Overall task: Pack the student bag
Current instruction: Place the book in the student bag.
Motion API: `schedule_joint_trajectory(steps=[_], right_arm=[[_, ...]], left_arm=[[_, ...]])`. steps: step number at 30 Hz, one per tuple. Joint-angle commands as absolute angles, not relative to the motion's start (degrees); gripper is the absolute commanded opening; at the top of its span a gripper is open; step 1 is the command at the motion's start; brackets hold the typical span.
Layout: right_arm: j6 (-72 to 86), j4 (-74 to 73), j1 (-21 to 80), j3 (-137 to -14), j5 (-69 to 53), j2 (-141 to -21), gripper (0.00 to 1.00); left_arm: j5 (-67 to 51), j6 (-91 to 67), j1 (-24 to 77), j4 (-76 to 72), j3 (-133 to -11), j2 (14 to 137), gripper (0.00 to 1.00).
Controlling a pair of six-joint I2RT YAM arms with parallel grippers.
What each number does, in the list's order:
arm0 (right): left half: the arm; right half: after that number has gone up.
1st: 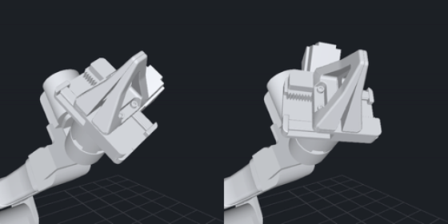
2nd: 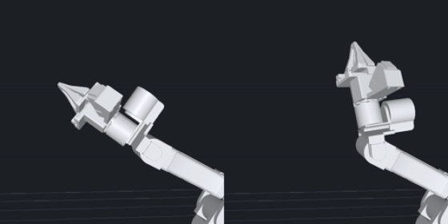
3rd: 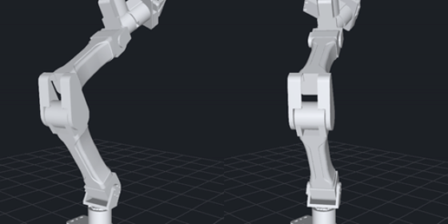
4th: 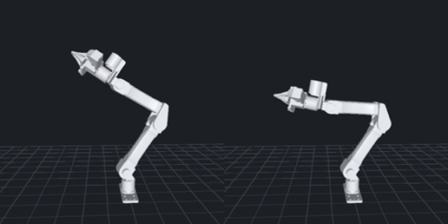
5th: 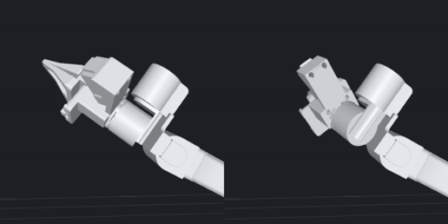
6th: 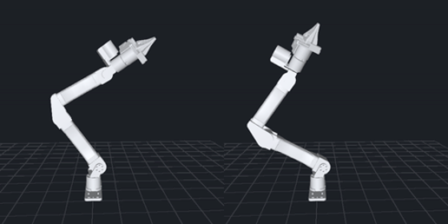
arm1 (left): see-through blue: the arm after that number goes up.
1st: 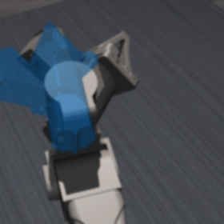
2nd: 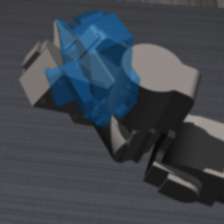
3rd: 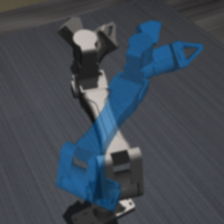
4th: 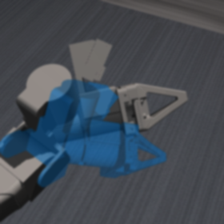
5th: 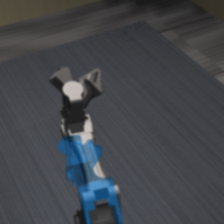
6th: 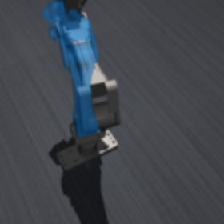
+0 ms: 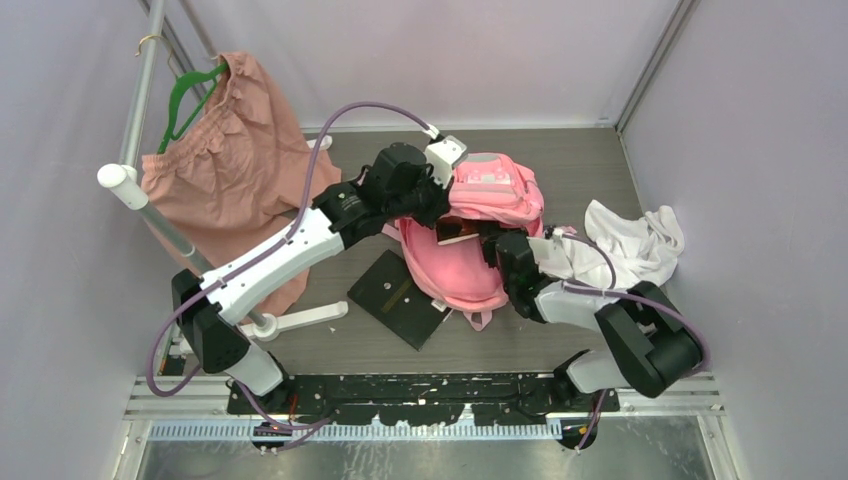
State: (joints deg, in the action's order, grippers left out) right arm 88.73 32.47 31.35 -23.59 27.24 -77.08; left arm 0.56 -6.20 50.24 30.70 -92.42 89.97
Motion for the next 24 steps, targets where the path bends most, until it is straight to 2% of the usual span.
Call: schedule_joint_trajectory(steps=[1,3,4,6,7,8,9,11,13,16,20,24], right_arm=[[87.1,41.6,30.3,-27.7,29.6,-79.6,0.01],[87.0,41.3,29.7,-27.6,28.9,-79.8,0.02],[87.0,40.6,29.5,-27.5,28.1,-79.4,0.13],[86.9,37.8,29.4,-27.5,26.7,-77.5,0.49],[86.6,35.5,29.4,-27.5,25.9,-76.2,0.62],[86.0,31.5,29.4,-27.8,25.1,-74.3,0.69],[85.4,29.0,29.4,-28.0,24.3,-72.3,0.74],[83.6,20.9,29.4,-28.3,23.3,-66.7,0.79],[81.5,9.5,29.5,-29.0,23.1,-60.4,0.81],[76.6,-5.7,29.5,-29.6,23.5,-49.1,0.82],[70.7,-26.0,29.5,-29.5,26.0,-35.5,0.82],[68.1,-43.2,29.5,-30.6,31.4,-21.8,0.77]], left_arm=[[-2.0,-8.5,50.4,25.3,-92.1,84.7,0.0],[-2.3,-9.0,50.4,24.7,-91.3,84.2,0.0],[-2.4,-9.3,50.4,24.5,-91.0,84.0,0.0],[-2.5,-9.6,50.5,24.0,-90.3,83.7,0.0],[-2.5,-9.5,50.5,23.6,-89.7,83.5,0.0],[-2.6,-9.6,50.5,23.1,-89.2,83.4,0.0],[-2.8,-9.8,50.5,22.9,-88.9,83.3,0.09],[-2.9,-10.0,50.5,23.4,-88.7,83.4,0.4],[-1.9,-10.2,50.5,24.4,-88.6,83.2,0.55],[3.3,-10.4,50.5,26.8,-88.3,82.0,0.62],[10.4,-12.6,49.4,30.1,-84.5,78.1,0.64],[9.2,-19.0,44.3,33.1,-76.6,73.8,0.66]])
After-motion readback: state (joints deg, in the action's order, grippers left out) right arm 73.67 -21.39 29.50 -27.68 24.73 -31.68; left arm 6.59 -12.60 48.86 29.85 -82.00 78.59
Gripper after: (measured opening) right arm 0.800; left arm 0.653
